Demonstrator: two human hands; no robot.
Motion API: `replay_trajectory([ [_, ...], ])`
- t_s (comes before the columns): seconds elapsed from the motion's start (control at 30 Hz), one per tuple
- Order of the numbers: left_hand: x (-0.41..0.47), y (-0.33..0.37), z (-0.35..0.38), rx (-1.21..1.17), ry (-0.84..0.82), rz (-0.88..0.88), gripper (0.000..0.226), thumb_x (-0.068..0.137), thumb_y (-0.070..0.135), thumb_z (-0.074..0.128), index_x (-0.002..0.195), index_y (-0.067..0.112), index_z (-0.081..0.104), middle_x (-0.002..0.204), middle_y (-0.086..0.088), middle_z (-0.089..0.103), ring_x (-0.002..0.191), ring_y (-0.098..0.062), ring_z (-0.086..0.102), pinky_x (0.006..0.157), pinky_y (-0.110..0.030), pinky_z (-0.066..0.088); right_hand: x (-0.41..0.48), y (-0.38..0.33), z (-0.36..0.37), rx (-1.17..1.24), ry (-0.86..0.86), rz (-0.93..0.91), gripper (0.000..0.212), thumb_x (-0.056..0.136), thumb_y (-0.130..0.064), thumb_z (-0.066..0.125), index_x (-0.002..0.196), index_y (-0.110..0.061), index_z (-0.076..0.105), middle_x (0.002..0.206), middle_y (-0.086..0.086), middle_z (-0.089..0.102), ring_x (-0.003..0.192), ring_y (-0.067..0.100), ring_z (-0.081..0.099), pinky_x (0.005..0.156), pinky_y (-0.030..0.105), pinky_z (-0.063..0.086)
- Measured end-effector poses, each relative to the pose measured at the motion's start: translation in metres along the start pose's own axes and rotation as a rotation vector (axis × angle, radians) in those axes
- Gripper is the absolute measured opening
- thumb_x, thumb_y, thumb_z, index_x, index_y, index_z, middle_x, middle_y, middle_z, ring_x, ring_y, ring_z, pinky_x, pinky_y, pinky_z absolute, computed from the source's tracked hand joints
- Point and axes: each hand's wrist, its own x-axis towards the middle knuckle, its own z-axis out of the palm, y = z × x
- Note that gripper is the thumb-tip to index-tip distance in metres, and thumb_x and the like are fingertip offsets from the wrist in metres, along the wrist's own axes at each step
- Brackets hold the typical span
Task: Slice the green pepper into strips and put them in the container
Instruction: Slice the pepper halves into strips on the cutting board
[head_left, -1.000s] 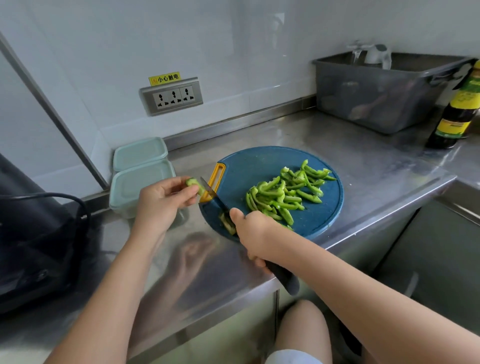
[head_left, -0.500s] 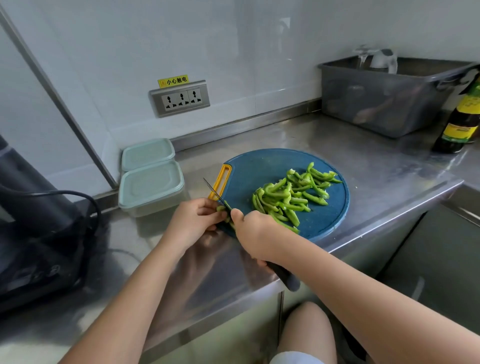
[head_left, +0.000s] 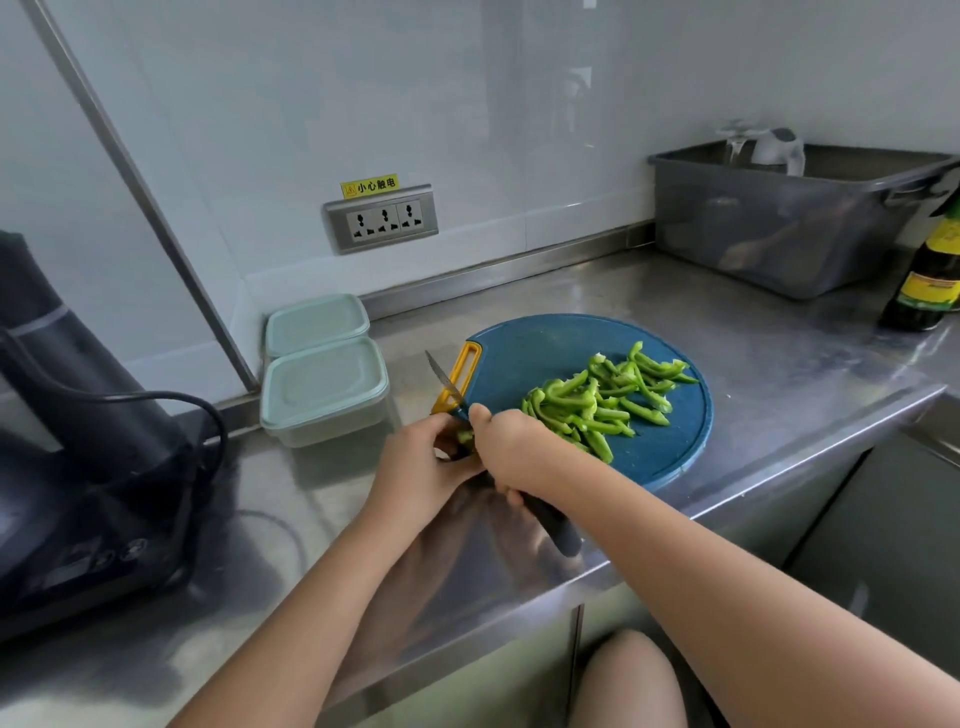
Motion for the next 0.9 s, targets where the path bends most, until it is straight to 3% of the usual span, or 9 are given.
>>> replay_trajectory([
  [0.03, 0.0, 0.0, 0.0, -0.015, 0.001, -0.013, 0.024, 0.067, 0.021, 0.082, 0.088, 0.019, 0.07, 0.073, 0.01, 0.065, 0.069, -0.003, 0.061, 0.061, -0.005, 0.04, 0.004, 0.004, -0.006, 0.048, -0.037, -0.015, 0.015, 0.098, -0.009, 0.037, 0.111, -0.008, 0.045, 0.075, 0.01, 0.058, 0.057, 0.024, 0.053, 0.055, 0.03, 0.042],
  [0.13, 0.0, -0.001, 0.001, -0.054, -0.011, -0.025, 0.021, 0.069, 0.025, 0.082, 0.085, 0.024, 0.07, 0.075, 0.011, 0.067, 0.071, -0.003, 0.062, 0.061, -0.007, 0.041, -0.006, 0.01, -0.023, 0.3, -0.09, 0.024, 0.041, 0.102, -0.036, 0.027, 0.068, -0.014, 0.037, 0.06, 0.008, 0.04, 0.046, 0.021, 0.038, 0.048, 0.03, 0.034],
  [0.23, 0.003, -0.005, 0.002, -0.052, -0.011, -0.044, 0.021, 0.07, 0.026, 0.082, 0.087, 0.019, 0.073, 0.079, 0.009, 0.068, 0.073, -0.004, 0.061, 0.061, -0.008, 0.04, -0.01, 0.013, -0.032, 0.41, -0.157, 0.271, 0.055, 0.097, -0.054, 0.025, 0.069, -0.008, 0.04, 0.057, 0.007, 0.037, 0.047, 0.02, 0.033, 0.049, 0.031, 0.028],
  [0.5, 0.006, -0.005, -0.005, -0.009, -0.186, 0.037, 0.039, 0.077, 0.026, 0.076, 0.113, 0.037, 0.063, 0.1, 0.015, 0.058, 0.085, 0.003, 0.052, 0.07, -0.004, 0.036, -0.007, 0.026, -0.032, 0.43, -0.146, 0.278, 0.053, 0.094, -0.058, 0.028, 0.071, -0.012, 0.041, 0.055, 0.003, 0.038, 0.044, 0.018, 0.034, 0.048, 0.026, 0.03],
  [0.63, 0.009, -0.003, -0.008, -0.009, -0.279, 0.098, 0.039, 0.074, 0.026, 0.079, 0.102, 0.045, 0.06, 0.095, 0.021, 0.056, 0.084, 0.01, 0.049, 0.07, -0.004, 0.035, -0.001, 0.015, -0.035, 0.311, -0.186, 0.286, 0.054, 0.097, -0.052, 0.025, 0.07, -0.007, 0.038, 0.06, 0.009, 0.039, 0.052, 0.022, 0.038, 0.056, 0.031, 0.033],
  [0.73, 0.007, -0.002, -0.004, 0.0, -0.232, 0.098, 0.036, 0.071, 0.027, 0.081, 0.091, 0.047, 0.059, 0.09, 0.019, 0.057, 0.079, 0.008, 0.05, 0.066, -0.005, 0.034, 0.009, 0.004, -0.025, 0.048, -0.056, 0.114, 0.019, 0.102, -0.019, 0.031, 0.094, -0.007, 0.044, 0.048, 0.008, 0.046, 0.048, 0.023, 0.055, 0.053, 0.027, 0.047],
  [0.8, 0.005, -0.001, 0.0, 0.012, -0.196, 0.101, 0.03, 0.07, 0.028, 0.081, 0.092, 0.04, 0.065, 0.091, 0.016, 0.059, 0.075, 0.008, 0.05, 0.064, -0.006, 0.034, 0.011, -0.003, -0.022, -0.106, 0.014, 0.066, 0.041, 0.098, -0.002, 0.036, 0.137, -0.006, 0.024, 0.039, 0.005, 0.048, 0.025, 0.016, 0.047, 0.032, 0.021, 0.041],
  [0.83, 0.004, 0.0, 0.001, 0.029, -0.181, 0.105, 0.028, 0.071, 0.03, 0.08, 0.096, 0.034, 0.068, 0.093, 0.013, 0.06, 0.074, 0.006, 0.05, 0.064, -0.005, 0.033, 0.012, -0.002, -0.023, -0.092, 0.012, 0.055, 0.05, 0.098, -0.001, 0.037, 0.143, -0.005, 0.016, 0.047, 0.006, 0.05, 0.027, 0.015, 0.045, 0.035, 0.024, 0.043],
  [0.9, 0.003, 0.001, 0.004, 0.069, -0.155, 0.121, 0.03, 0.071, 0.032, 0.079, 0.1, 0.028, 0.07, 0.095, 0.012, 0.06, 0.075, 0.004, 0.049, 0.065, -0.005, 0.033, 0.02, 0.003, -0.025, 0.046, 0.024, -0.02, 0.036, 0.101, -0.008, 0.031, 0.136, 0.001, 0.034, 0.067, 0.011, 0.049, 0.046, 0.016, 0.043, 0.055, 0.032, 0.047],
])
